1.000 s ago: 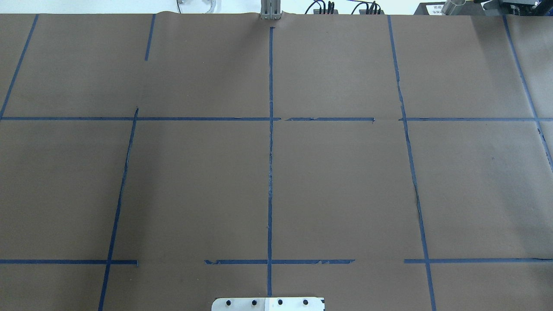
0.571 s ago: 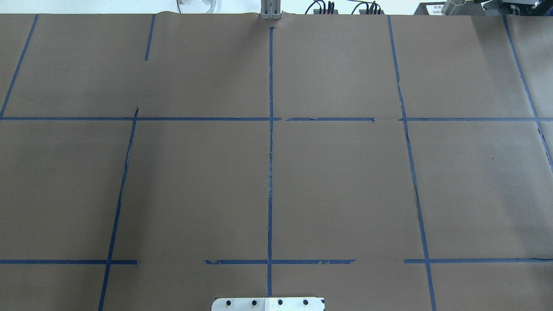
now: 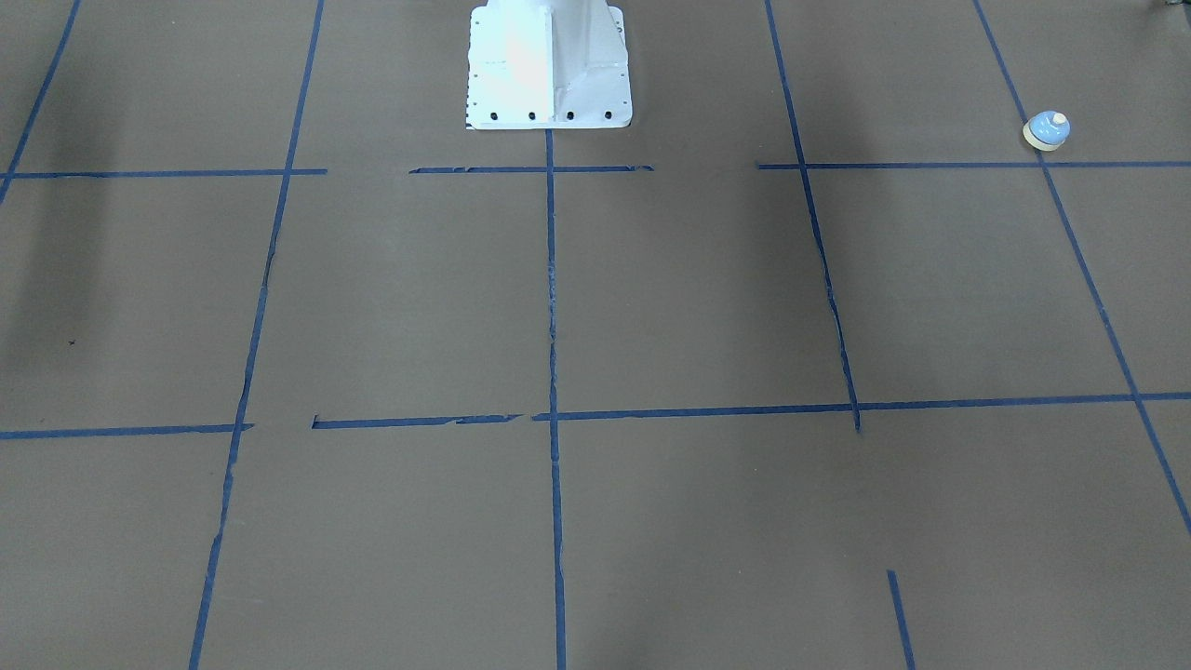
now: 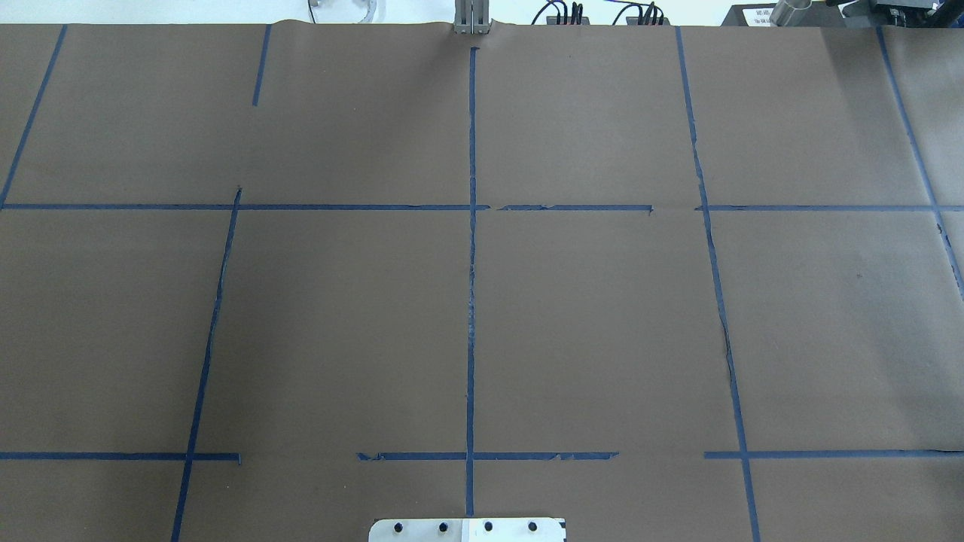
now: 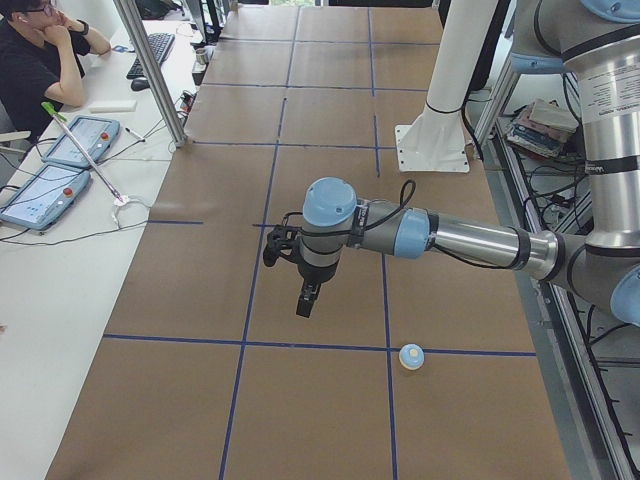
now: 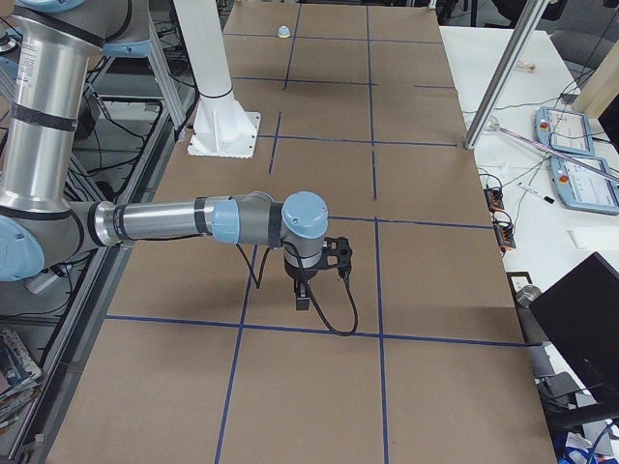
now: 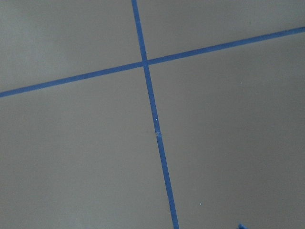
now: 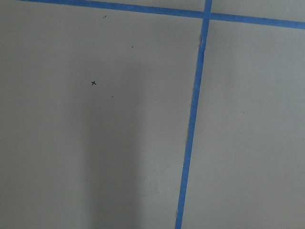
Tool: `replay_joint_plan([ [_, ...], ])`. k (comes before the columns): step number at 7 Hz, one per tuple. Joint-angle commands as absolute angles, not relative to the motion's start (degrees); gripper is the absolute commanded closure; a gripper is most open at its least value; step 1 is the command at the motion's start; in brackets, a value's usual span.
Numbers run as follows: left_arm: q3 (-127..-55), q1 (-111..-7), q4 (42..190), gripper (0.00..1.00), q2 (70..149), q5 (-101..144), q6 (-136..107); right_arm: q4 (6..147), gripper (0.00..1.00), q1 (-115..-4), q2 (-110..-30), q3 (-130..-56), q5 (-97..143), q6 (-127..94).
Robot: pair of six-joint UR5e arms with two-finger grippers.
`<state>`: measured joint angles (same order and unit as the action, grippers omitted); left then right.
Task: Place and press bell with both arms
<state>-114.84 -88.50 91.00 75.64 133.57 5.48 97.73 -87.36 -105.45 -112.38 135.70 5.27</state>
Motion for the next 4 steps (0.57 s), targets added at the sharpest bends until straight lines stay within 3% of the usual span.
replay_joint_plan([
  [1, -114.8, -80.6, 91.2, 0.0, 73.2, 134.6, 5.4, 97.7, 0.0, -87.4, -105.5, -112.4, 135.7, 5.4],
  [4, -113.2, -74.3, 103.2, 0.0, 64.5, 131.1, -0.5, 97.7, 0.0, -87.4, -105.5, -112.4, 135.6, 5.4],
])
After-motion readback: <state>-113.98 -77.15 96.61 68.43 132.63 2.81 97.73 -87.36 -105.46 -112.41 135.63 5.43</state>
